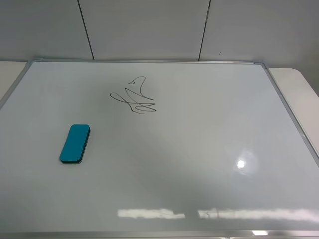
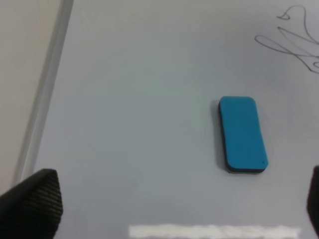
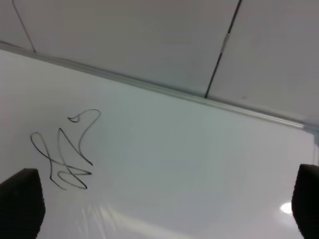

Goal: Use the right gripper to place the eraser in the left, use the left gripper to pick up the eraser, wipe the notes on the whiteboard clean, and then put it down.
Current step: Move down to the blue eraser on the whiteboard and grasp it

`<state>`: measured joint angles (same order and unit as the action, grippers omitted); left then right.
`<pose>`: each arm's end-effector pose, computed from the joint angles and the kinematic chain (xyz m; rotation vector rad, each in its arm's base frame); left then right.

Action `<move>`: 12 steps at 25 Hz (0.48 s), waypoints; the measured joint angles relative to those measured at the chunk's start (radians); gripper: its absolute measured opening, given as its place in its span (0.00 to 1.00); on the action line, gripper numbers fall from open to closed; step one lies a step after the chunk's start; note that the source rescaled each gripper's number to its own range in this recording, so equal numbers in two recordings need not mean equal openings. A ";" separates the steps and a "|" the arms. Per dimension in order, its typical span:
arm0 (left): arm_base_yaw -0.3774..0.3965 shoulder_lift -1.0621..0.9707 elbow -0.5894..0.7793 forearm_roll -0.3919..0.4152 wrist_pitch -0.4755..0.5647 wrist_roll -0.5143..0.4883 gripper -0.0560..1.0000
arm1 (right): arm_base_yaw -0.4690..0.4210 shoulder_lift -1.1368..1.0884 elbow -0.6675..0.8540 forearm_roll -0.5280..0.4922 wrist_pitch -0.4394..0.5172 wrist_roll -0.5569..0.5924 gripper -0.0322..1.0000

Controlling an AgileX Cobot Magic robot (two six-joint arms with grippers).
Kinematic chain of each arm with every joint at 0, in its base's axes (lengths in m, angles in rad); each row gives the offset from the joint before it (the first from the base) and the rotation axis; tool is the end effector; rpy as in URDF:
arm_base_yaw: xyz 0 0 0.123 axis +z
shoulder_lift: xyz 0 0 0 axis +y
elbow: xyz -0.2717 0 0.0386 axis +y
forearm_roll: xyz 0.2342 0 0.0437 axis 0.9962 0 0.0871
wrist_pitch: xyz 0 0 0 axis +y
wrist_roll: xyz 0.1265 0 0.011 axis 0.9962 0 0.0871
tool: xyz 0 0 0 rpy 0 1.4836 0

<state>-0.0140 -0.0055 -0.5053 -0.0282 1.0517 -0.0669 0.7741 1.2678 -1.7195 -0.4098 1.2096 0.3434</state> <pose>0.0251 -0.0035 0.2571 -0.0522 2.0245 -0.0848 0.2060 0.1352 0.4649 -0.4187 2.1213 0.1323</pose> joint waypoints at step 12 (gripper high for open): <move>0.000 0.000 0.000 0.000 0.000 0.000 1.00 | -0.005 -0.691 0.675 -0.084 0.004 0.084 1.00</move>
<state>-0.0140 -0.0055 -0.5053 -0.0282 1.0517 -0.0669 0.7696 0.5764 -1.0449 -0.4936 1.2136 0.4273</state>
